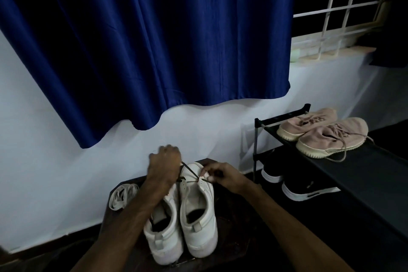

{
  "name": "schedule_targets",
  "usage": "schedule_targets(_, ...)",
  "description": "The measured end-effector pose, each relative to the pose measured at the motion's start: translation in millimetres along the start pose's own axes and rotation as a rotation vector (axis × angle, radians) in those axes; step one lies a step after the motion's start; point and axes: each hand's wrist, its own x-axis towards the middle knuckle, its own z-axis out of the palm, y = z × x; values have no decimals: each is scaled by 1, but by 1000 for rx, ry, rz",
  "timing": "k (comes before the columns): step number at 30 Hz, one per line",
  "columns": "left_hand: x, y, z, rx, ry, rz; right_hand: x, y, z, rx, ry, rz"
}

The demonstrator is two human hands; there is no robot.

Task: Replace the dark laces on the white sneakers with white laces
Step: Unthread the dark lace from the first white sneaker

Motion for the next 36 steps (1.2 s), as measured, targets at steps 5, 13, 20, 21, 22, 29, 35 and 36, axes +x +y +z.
schedule_targets(5,-4,-50,0,-129,65,-288,5,2,-2,-45,-28,26)
schedule_targets(13,-5,23,-4,-456,-223,133,4,-3,-4,-78,-57,25)
schedule_targets(20,2,29,-5,-99,-214,205,5,-5,-6,-125,-74,30)
schedule_targets(21,2,30,-5,-55,-206,222,5,-6,-7,-133,-80,34)
schedule_targets(22,1,33,-6,-10,-201,245,5,-7,-7,-145,-85,36)
schedule_targets(29,8,-26,-21,206,44,6,7,-11,-7,-134,-95,60)
schedule_targets(35,-4,-102,-10,45,39,-368,8,-9,-6,-174,-96,51)
schedule_targets(36,-4,-98,-8,41,-6,-334,9,-9,-6,-182,-96,50)
